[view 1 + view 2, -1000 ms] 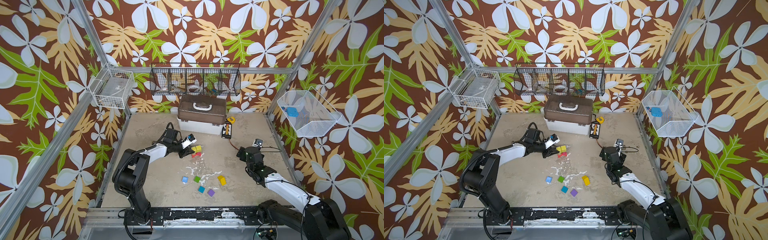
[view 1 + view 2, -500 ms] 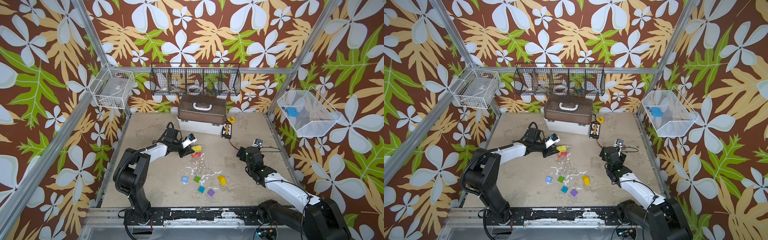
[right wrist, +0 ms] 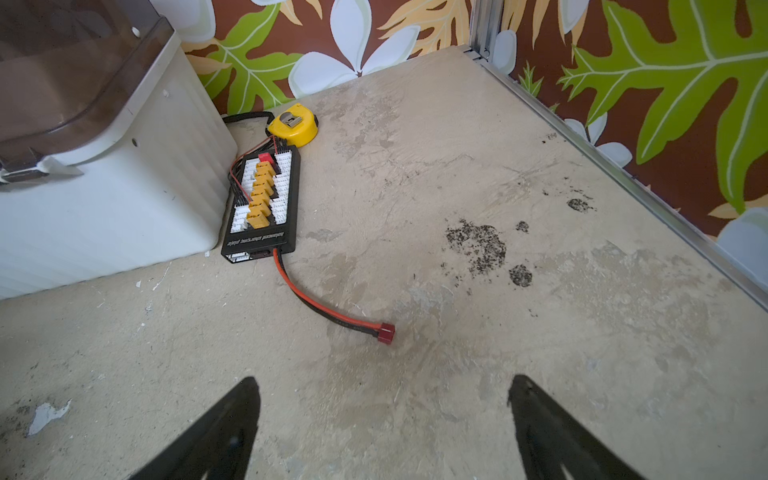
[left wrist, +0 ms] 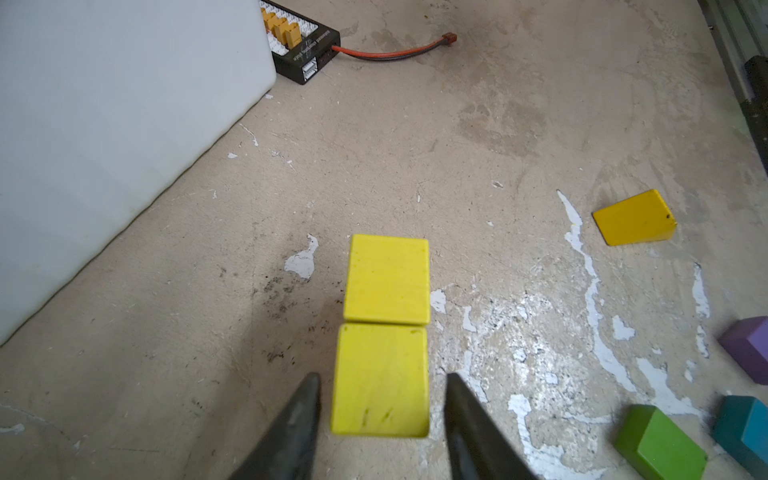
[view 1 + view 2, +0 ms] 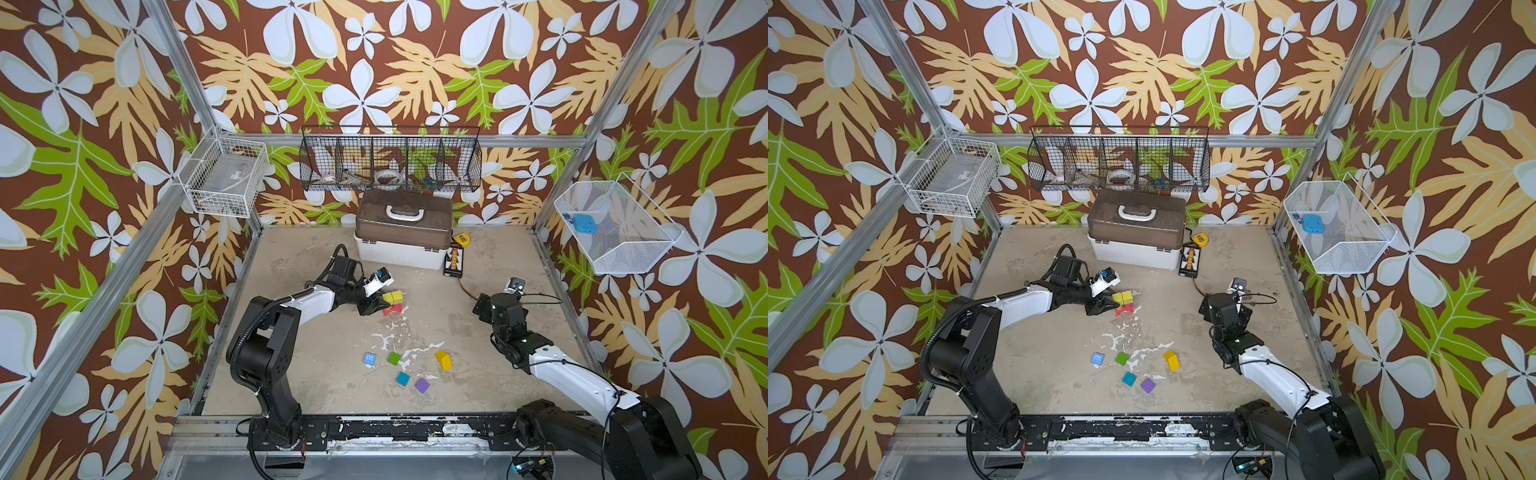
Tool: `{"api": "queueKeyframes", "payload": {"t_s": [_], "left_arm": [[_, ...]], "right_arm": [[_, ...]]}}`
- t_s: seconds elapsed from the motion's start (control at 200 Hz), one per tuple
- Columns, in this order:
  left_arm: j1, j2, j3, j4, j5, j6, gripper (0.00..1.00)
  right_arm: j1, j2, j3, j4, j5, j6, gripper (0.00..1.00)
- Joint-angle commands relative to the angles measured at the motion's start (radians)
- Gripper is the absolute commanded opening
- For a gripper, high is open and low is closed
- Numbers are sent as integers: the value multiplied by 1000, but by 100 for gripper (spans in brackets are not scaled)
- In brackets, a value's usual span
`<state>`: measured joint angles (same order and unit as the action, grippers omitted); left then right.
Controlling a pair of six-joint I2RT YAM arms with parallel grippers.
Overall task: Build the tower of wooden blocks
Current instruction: 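Lower the yellow cube beside the yellow block on the stack with the left gripper, then open the left gripper and raise it while the right arm swings toward the loose blocks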
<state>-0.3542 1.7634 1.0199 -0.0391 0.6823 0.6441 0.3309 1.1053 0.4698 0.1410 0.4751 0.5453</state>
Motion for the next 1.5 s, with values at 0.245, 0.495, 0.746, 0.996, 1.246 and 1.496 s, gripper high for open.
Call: {"api": "queueKeyframes", "payload": {"t_s": [0.245, 0.495, 0.746, 0.996, 1.246, 1.496], "left_arm": [[-1, -42, -7, -15, 36, 7, 100], [0, -244, -102, 139, -29, -188, 100], [-3, -757, -509, 552, -462, -634, 100], [1, -1145, -926, 727, -993, -969, 100], [1, -972, -892, 711, -1049, -946, 100], [1, -979, -1061, 968, -959, -948, 100]], "right_arm": [[0, 5, 9, 5, 7, -3, 93], [0, 7, 10, 6, 8, -2, 93], [1, 7, 11, 5, 7, -1, 93], [4, 26, 24, -7, 15, 3, 91], [6, 21, 23, -21, 45, 18, 90], [5, -14, 3, -20, 60, 28, 91]]}}
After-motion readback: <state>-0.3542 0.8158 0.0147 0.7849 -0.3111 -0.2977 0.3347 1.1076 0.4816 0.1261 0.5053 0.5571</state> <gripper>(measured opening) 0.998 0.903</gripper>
